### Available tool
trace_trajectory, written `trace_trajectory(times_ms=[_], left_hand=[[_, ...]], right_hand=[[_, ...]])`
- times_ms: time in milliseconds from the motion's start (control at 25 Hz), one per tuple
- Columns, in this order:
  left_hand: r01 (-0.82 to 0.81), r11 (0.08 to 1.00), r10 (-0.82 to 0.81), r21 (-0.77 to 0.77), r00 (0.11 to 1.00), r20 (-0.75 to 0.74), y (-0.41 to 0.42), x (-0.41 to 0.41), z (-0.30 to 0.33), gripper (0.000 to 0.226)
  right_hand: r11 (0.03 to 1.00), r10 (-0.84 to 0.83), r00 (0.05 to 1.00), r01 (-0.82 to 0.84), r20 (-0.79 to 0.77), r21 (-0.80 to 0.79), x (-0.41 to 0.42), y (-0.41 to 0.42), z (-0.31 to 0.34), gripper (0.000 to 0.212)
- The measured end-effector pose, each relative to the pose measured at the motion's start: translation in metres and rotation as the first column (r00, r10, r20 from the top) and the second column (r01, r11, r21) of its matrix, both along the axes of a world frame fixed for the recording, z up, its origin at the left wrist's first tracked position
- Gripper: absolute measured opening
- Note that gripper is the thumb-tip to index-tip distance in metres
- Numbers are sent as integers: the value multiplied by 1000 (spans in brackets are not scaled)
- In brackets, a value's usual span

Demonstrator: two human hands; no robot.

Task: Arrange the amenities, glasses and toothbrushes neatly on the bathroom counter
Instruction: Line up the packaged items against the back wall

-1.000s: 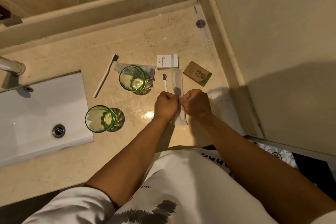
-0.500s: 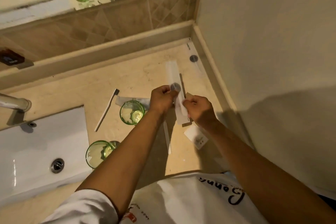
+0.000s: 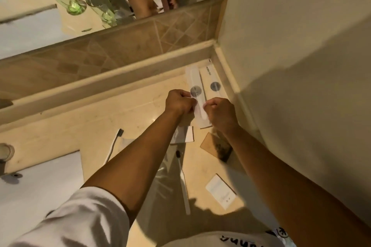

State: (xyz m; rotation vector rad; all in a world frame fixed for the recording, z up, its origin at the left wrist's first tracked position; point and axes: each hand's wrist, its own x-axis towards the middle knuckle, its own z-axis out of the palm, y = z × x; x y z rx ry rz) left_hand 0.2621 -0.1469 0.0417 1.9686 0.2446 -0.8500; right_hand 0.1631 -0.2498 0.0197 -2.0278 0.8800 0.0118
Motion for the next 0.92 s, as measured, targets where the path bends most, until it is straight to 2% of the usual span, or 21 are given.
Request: trace_trajectory(times_ms=[80,240,480,920], left_hand=[[7,999,-7,36,1000,4,-5,13,-14,10],[33,994,-36,104,999,29,-9,24,-34,13],[76,989,-91,123,988,122,-6,26,-41,8],[184,960,-231,210,946,229,-19,29,-51,8]], right_hand=[[998,22,994,-29,-102,-59,14,-5,-11,17],[996,-22,987,8,-160,-92,31,-3,-24,19],[983,-38,990,13,-134,-185,36,2,-27,21],[975,-92,986,61,-141,-215,36,-4,-31,22]])
